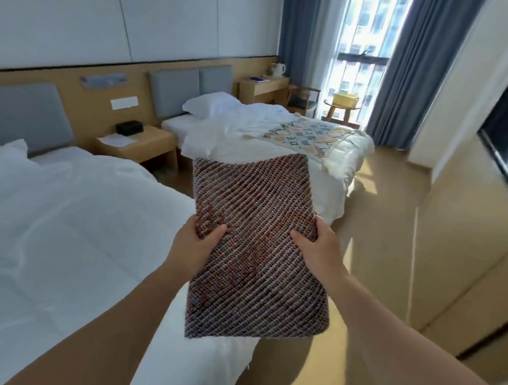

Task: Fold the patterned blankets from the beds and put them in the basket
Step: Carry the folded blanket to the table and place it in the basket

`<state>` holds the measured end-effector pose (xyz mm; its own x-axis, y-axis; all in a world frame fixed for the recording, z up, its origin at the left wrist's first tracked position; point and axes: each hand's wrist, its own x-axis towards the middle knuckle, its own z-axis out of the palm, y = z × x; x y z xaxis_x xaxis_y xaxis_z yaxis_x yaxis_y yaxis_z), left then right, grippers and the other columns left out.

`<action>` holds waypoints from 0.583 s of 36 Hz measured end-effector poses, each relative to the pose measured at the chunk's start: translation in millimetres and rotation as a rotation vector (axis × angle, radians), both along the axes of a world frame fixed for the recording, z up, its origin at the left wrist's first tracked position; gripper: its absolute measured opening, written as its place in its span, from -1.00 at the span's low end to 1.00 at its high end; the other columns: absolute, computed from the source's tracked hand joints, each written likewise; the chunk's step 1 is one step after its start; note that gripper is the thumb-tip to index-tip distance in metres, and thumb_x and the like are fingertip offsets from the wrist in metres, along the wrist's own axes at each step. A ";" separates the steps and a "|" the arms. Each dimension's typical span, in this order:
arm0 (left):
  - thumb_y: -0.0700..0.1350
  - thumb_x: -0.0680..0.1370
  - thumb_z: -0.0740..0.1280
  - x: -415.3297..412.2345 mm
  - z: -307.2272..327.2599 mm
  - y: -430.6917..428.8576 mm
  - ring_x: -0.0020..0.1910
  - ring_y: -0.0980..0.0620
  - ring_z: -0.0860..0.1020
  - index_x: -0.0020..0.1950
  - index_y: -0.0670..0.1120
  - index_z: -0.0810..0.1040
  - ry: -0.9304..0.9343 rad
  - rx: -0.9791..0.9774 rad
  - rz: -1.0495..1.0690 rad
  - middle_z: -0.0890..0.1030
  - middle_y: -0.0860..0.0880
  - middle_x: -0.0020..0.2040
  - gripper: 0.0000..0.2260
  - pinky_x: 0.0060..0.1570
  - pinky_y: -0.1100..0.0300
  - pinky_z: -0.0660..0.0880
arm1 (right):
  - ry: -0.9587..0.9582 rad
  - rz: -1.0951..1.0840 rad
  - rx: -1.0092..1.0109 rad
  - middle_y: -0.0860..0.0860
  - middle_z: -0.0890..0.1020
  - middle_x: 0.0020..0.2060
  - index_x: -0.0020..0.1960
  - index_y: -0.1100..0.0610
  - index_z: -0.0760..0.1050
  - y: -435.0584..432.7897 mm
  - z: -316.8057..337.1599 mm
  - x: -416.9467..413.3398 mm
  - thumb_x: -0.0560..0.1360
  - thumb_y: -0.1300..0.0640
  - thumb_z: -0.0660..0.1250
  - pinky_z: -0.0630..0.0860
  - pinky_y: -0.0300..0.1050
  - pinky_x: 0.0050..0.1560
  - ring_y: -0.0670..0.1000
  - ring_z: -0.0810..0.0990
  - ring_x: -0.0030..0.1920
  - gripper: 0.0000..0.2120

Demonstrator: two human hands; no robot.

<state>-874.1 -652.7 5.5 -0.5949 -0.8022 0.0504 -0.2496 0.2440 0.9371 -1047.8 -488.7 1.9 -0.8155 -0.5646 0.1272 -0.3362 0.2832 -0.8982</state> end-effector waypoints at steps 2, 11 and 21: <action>0.07 0.51 0.37 -34.2 6.1 16.0 0.03 0.06 0.53 0.31 -0.03 0.43 -0.001 0.003 -0.067 0.55 0.08 0.08 -0.58 0.14 0.11 0.44 | 0.018 -0.060 0.013 -0.12 0.59 -0.01 0.24 0.02 0.47 25.7 6.8 -23.2 0.51 0.05 0.37 0.44 -0.25 0.01 -0.09 0.56 0.00 -0.68; 0.06 0.50 0.39 -133.9 11.0 39.3 -0.09 0.24 0.53 0.18 0.00 0.47 0.014 -0.010 -0.296 0.57 0.16 -0.03 -0.69 -0.05 0.23 0.45 | 0.017 -0.274 0.059 -0.10 0.57 0.03 0.27 0.02 0.45 85.5 9.9 -82.9 0.50 -0.01 0.36 0.52 -0.07 0.15 -0.04 0.56 0.05 -0.63; 0.00 0.51 0.39 -236.3 12.3 20.3 -0.07 0.25 0.56 0.15 0.00 0.49 0.079 0.039 -0.581 0.60 0.18 -0.03 -0.75 -0.14 0.34 0.46 | 0.020 -0.535 0.030 -0.09 0.56 0.08 0.31 0.02 0.41 89.3 13.7 -129.2 0.52 0.02 0.36 0.50 -0.05 0.18 -0.04 0.55 0.07 -0.61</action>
